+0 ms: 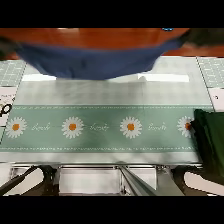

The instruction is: Fold the shirts.

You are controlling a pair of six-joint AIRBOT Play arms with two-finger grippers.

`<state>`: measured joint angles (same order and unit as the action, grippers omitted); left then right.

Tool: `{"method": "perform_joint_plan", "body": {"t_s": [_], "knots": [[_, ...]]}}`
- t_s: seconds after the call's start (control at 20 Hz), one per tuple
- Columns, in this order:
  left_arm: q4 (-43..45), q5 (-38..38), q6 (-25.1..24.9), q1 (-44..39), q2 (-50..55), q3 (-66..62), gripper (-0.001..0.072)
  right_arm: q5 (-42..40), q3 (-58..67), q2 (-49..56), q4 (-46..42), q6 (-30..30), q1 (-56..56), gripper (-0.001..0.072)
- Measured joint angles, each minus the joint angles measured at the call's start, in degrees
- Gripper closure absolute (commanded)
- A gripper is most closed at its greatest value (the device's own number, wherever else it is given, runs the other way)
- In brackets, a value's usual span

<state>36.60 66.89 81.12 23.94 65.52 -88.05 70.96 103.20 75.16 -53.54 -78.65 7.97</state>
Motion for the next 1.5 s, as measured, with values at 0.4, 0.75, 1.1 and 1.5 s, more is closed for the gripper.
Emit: {"method": "perform_joint_plan", "body": {"t_s": [0.4, 0.75, 1.1, 1.5], "knots": [[6.1, 1.0, 1.6, 2.3, -11.0, -22.7, 0.0687, 8.4, 12.8, -19.5, -16.3, -3.4, -1.3, 0.0683], [23.0, 3.7, 6.0, 1.6, -25.8, -24.6, 0.0687, 15.6, 9.9, -31.8, -21.4, -4.7, -1.4, 0.0683], [30.0, 9.0, 7.9, -4.2, -28.9, -17.0, 0.0687, 17.5, -4.2, -34.7, -21.5, -6.5, -1.4, 0.0683], [22.4, 1.9, 6.6, -6.5, -13.0, 9.7, 0.0687, 1.2, -22.6, -18.6, -14.9, -1.9, -1.4, 0.0683]]}}
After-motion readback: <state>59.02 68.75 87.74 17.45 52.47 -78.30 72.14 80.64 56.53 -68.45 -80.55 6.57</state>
